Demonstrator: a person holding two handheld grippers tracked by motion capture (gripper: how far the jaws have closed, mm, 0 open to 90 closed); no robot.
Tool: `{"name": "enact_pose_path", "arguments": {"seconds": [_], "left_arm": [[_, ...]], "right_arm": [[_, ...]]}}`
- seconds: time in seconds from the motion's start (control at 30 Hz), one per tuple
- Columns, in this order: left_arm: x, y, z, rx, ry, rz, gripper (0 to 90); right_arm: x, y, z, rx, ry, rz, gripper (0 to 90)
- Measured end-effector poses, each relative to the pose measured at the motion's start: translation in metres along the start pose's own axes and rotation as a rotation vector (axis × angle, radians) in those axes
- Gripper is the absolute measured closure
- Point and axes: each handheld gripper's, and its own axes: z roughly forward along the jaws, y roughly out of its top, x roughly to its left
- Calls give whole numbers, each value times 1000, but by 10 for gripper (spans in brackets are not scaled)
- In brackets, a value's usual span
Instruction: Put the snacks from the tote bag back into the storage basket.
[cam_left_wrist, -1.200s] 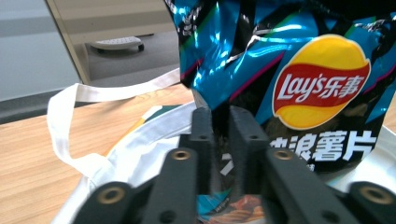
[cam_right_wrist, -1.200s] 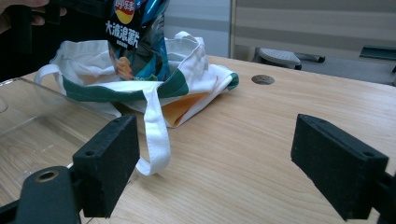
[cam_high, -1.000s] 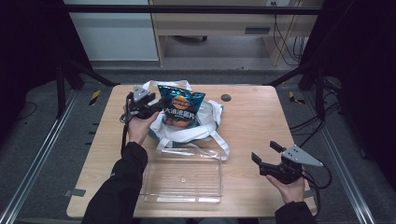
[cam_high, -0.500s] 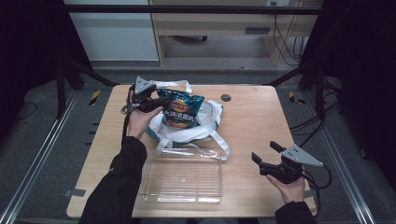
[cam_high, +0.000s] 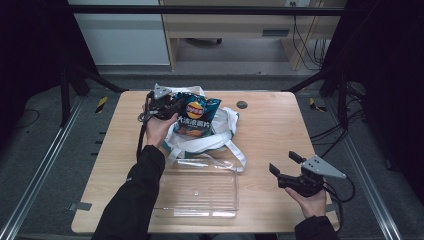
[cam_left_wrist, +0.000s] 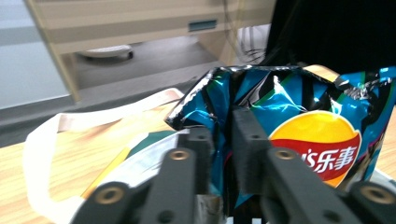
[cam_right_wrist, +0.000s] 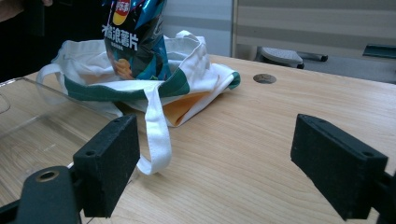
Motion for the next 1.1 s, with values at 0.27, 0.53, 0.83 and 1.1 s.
{"name": "enact_pose_path", "arguments": {"seconds": [0.27,0.53,0.83,1.1], "left_arm": [[-16,-5,-19,-28,1,-43,882],[-12,-17,-29,-57,1,14,777],[-4,-15,-21,-80,-23,40,477],[-3,-16,-12,-40,18,7,790]], "right_arm": [[0,0,-1,-3,2,1,159],[1,0,0,1,2,-4,159],[1,0,1,10,1,-7,161],[0,0,0,3,2,-6,160]]}}
